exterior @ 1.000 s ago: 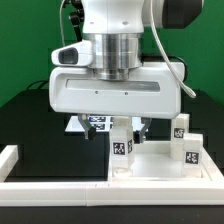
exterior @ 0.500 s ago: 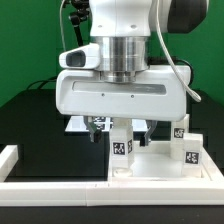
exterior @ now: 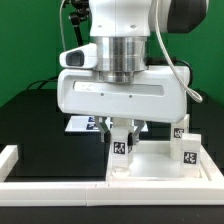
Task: Assemble square table
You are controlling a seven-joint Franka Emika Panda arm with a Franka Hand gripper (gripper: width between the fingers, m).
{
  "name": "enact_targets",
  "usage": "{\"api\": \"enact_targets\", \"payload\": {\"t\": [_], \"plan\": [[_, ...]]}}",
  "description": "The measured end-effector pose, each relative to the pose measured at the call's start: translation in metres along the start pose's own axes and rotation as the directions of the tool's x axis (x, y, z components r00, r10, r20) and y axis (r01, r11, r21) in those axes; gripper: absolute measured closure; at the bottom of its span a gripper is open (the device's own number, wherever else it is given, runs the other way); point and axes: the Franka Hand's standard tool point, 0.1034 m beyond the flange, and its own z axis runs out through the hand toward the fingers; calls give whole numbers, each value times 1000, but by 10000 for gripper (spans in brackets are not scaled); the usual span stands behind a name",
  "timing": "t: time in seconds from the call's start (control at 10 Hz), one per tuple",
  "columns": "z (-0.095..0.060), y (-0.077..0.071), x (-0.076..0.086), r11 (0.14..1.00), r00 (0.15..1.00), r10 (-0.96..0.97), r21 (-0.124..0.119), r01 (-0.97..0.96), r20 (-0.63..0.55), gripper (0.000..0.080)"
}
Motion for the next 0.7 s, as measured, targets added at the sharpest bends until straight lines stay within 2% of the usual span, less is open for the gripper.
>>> {"api": "enact_targets", "payload": {"t": [0.4,0.6,0.7], "plan": [[0,0,0,967,967,256,0,-256,0,509],[2,1,4,902,902,432,-5,-432,-2,509],[3,1,4,838,838,545,-5,-545,-3,509]]}}
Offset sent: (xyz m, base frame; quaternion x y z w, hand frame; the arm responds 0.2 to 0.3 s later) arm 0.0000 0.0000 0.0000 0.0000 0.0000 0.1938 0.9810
